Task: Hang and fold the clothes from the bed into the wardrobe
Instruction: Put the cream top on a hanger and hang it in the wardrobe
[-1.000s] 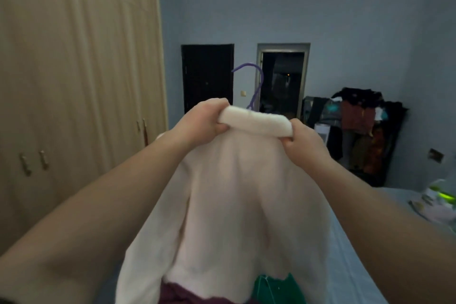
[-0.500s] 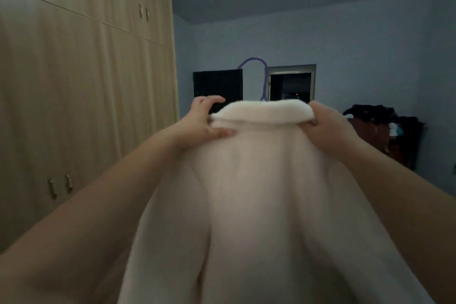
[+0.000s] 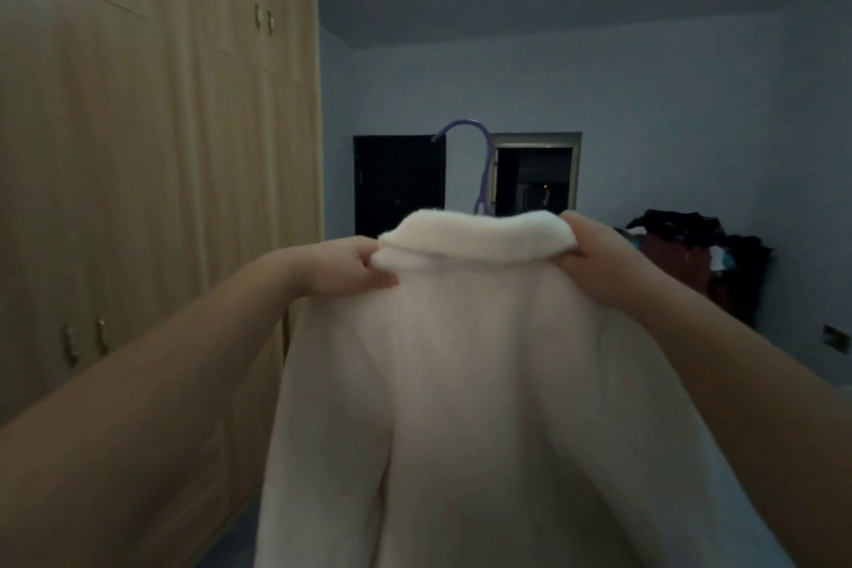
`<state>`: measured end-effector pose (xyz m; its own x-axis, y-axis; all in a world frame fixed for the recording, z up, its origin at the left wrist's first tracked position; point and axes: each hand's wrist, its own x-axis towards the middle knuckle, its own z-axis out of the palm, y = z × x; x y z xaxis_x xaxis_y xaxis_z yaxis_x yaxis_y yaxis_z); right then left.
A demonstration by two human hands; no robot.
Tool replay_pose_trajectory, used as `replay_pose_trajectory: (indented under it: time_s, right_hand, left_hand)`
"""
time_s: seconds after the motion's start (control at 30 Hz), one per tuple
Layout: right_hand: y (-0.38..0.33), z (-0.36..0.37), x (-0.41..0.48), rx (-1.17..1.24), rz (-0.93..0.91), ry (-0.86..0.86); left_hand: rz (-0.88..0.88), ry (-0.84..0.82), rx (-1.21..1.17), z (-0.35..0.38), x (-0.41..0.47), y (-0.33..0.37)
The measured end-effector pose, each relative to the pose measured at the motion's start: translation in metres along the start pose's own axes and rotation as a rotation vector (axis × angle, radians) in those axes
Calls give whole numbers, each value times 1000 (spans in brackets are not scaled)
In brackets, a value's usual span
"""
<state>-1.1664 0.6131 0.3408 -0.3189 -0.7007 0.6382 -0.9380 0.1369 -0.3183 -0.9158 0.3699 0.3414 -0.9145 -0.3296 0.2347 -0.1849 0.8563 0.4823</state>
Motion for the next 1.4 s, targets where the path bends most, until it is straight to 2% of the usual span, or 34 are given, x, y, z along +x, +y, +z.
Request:
replay_pose_trajectory:
  time_s: [0.07,0.17,0.23,0.4,0.57,0.67,0.77,0.87,0.97,1.07,1.17,1.27,1.4]
  right_hand:
    - [-11,20,7,26,-55,-65]
    - [-35,61,21,30,-134,-165]
    - [-48,82,33,54,-164,-188]
    - [-80,125,60,224,-109,-181]
    - [-172,184,74,142,-179,-319]
    - [-247,212,73,246,-337,-445]
    - [-333,232,62,352,-460,-486]
    - [-414,249,50,348,-619,-434]
    - [-482,271,41,497,-730,-380]
    - [-557,303,37,600,-720,-316]
    - [-629,339,35,541,-679,-292]
    - [-668,372,36,544,-725,-234]
    - [-713,413,59,493,-701,-171]
  left_hand:
    - [73,196,26,7,-9,1]
    - [85,259,115,-2,-34,-18]
    - [17,293,140,-17,-63,-41]
    - [-200,564,103,-48,-160,-83]
    - [-362,659,167,-79,-256,-102]
    - [-466,690,265,-107,-326,-116]
    - [-553,732,336,-135,-397,-131]
    - [-681,746,392,-166,-468,-143]
    - [-757,776,430,-198,-539,-157]
    - [-841,798,502,-232,-601,-168]
    - [-854,757,573,-262,-644,-179]
    - [-913,751,620,-284,-674,-189]
    - [-986,653,646,-319,-715,-212]
